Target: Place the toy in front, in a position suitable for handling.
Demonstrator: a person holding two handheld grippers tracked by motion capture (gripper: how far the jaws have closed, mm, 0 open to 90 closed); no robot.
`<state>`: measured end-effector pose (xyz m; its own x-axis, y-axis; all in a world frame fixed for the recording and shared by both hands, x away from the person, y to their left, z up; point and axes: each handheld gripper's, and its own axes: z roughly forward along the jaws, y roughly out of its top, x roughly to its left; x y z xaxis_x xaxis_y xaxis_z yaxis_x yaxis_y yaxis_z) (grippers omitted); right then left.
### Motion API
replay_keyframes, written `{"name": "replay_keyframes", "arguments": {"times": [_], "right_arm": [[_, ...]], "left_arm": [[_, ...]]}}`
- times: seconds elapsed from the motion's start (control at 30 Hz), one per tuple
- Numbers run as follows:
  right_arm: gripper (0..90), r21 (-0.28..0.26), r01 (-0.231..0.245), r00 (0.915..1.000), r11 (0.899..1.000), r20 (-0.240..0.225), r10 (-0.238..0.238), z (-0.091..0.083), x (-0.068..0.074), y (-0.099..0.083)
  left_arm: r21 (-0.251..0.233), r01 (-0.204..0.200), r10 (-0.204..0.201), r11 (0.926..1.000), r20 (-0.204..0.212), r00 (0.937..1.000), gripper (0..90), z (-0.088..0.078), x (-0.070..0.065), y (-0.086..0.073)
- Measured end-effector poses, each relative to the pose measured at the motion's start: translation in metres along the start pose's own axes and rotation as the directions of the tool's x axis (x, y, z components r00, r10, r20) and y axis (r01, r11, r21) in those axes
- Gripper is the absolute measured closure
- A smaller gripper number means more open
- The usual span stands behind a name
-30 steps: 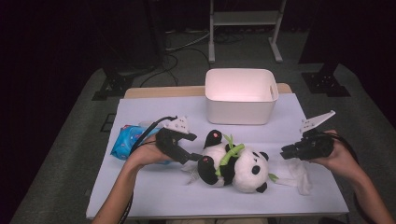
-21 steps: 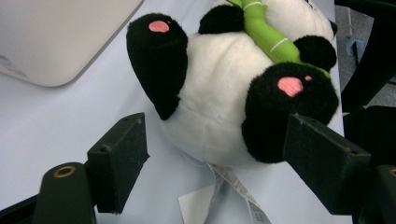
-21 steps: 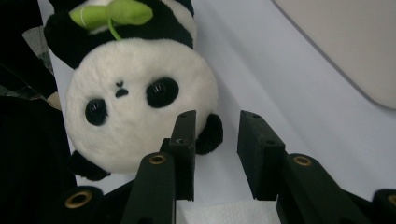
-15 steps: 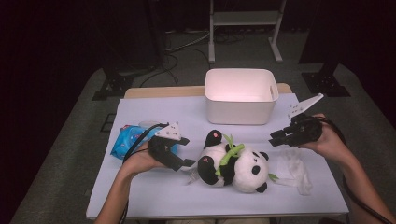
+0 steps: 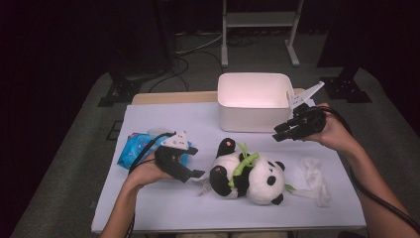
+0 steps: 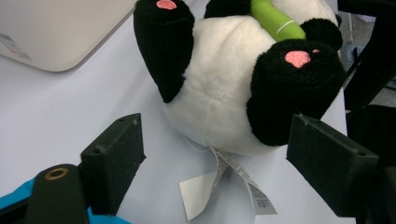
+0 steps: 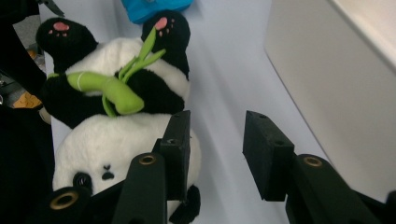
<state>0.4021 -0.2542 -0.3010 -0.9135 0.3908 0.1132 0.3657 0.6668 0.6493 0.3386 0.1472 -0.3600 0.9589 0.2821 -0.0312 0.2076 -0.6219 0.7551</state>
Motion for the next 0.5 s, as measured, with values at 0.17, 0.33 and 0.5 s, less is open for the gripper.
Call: {"name": "replay_keyframes", "arguments": {"times": [0.17, 0.33, 0.5], "right_arm": [[58.5, 0.007, 0.025, 0.9997, 1.000, -0.002, -0.025, 0.006, -0.007, 0.017], [57.5, 0.012, 0.036, 0.9993, 0.999, -0.004, -0.036, 0.008, -0.011, 0.028], [56.3, 0.019, 0.040, 0.9992, 0.999, -0.011, -0.040, 0.012, -0.017, 0.041]], "left_arm": [[-0.002, 0.005, -0.005, 1.0000, -0.003, 1.0000, 16.7, -0.002, 0.000, -0.004], [-0.009, 0.016, -0.016, 0.9998, -0.009, 0.9998, 16.2, -0.004, 0.001, -0.007], [-0.006, 0.022, -0.022, 0.9997, -0.013, 0.9997, 14.3, -0.005, 0.002, -0.010]]}}
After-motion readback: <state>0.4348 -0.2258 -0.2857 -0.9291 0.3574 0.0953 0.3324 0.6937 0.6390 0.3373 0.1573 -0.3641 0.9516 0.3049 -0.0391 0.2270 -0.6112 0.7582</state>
